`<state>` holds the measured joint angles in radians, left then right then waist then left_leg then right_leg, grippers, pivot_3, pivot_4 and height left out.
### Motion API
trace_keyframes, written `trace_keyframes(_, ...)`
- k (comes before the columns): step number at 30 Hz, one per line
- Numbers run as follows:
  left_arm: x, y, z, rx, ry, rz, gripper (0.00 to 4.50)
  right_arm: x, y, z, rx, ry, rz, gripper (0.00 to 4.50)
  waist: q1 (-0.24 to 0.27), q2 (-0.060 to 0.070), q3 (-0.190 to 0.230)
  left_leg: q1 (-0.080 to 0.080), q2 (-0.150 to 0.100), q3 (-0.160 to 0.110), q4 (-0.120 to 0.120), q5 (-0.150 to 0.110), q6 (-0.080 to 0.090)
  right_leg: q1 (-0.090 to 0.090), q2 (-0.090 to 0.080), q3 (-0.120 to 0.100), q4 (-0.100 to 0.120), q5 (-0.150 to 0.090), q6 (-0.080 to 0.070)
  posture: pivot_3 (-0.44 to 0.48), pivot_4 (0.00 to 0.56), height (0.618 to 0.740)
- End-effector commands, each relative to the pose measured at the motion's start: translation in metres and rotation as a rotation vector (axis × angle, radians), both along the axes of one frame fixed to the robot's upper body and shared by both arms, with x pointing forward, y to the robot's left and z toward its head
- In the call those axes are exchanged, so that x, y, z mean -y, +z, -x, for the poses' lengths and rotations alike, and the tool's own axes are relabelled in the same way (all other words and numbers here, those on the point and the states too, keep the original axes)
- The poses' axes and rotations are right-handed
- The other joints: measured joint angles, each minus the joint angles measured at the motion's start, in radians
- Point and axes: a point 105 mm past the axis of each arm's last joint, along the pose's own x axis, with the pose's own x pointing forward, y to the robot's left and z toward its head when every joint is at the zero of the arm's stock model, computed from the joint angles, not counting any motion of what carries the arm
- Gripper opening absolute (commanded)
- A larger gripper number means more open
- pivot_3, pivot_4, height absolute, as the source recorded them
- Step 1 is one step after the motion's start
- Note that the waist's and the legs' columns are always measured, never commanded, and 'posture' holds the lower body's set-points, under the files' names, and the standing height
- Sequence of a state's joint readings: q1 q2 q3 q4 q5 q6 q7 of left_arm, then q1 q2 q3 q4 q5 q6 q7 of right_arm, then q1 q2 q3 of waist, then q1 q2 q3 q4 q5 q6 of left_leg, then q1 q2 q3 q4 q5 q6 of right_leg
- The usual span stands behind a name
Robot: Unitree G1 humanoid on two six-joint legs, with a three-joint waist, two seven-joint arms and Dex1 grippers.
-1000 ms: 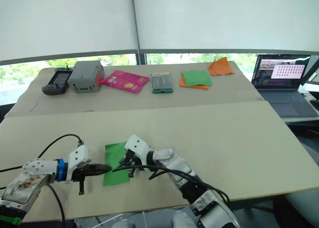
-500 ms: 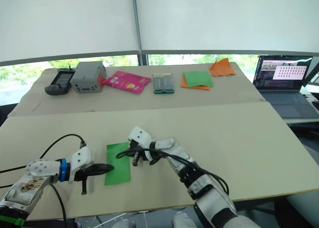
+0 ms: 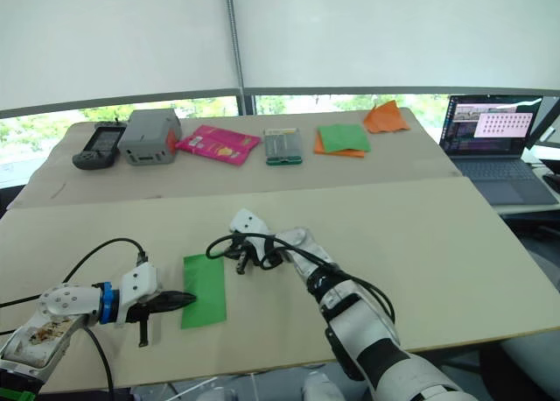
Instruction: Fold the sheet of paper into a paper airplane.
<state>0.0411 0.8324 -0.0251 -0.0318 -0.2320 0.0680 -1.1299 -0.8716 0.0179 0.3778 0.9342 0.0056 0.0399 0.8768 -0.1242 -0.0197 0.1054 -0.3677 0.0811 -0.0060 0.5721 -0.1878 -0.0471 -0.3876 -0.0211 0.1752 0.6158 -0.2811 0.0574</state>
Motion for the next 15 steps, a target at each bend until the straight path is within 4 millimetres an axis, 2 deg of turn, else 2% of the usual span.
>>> trace_keyframes(1,-0.006,-0.016,0.010,-0.070,0.002,-0.056,0.00,0.002,-0.019,0.010,-0.035,0.008,0.039,0.02,-0.002,0.000,-0.001,0.000,0.000,0.000,0.000,0.000,0.000,0.000,0.000,0.000,0.000,0.000,0.000,0.000,0.150,0.740)
trace_keyframes(4,-0.006,-0.016,0.010,-0.070,0.000,-0.058,0.00,0.002,-0.006,0.000,-0.003,-0.029,-0.007,0.02,-0.004,0.001,-0.001,0.000,0.000,0.000,0.000,-0.001,0.001,0.000,0.000,0.000,0.000,0.000,0.000,0.000,0.150,0.740)
trace_keyframes(7,-0.007,-0.016,0.009,-0.068,-0.001,-0.060,0.00,-0.004,0.023,-0.001,0.026,0.010,-0.133,0.02,-0.003,0.001,0.000,0.000,0.000,0.000,0.000,-0.001,0.001,0.000,0.000,0.000,0.001,0.000,0.000,0.000,0.150,0.740)
trace_keyframes(10,-0.007,-0.016,0.008,-0.066,-0.006,-0.065,0.00,-0.013,0.058,0.009,0.072,0.105,-0.285,0.02,-0.001,0.001,0.002,-0.001,0.000,0.000,0.000,-0.001,0.001,0.000,0.000,0.000,0.001,0.000,0.000,0.000,0.150,0.740)
trace_keyframes(12,-0.007,-0.016,0.008,-0.065,-0.007,-0.065,0.00,-0.014,0.063,0.012,0.081,0.125,-0.308,0.02,-0.002,0.001,0.002,-0.001,0.000,0.000,0.000,-0.001,0.001,0.000,0.000,0.000,0.001,0.000,0.000,0.000,0.150,0.740)
trace_keyframes(15,-0.007,-0.016,0.007,-0.064,-0.006,-0.065,0.00,-0.016,0.051,0.011,0.075,0.111,-0.254,0.02,-0.002,0.002,0.002,-0.001,0.000,0.000,0.000,-0.001,0.001,0.000,0.000,0.000,0.002,0.000,0.000,0.000,0.150,0.740)
